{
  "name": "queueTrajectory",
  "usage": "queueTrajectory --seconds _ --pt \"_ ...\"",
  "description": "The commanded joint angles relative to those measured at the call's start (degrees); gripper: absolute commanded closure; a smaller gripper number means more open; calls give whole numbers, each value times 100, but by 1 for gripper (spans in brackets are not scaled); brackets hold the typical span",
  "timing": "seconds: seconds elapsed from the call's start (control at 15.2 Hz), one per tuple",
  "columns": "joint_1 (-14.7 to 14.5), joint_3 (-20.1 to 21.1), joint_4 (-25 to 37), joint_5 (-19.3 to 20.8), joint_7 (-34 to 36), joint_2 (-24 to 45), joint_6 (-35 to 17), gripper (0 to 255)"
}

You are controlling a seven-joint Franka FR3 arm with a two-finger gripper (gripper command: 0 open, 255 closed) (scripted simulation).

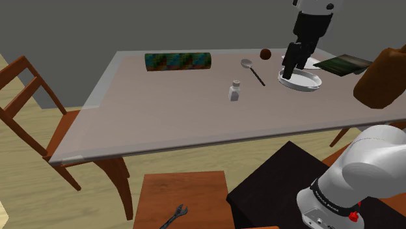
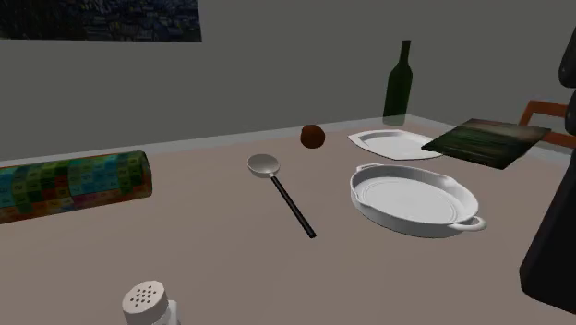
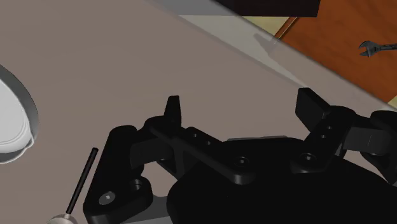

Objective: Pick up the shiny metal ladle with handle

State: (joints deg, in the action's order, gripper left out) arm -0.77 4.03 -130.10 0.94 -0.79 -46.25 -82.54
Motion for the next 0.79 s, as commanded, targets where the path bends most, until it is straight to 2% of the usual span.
queueTrajectory --seconds 0.0,0.73 --pt "0 0 0 0 0 0 0 0" --pt "524 -432 763 320 163 2066 -1134 0"
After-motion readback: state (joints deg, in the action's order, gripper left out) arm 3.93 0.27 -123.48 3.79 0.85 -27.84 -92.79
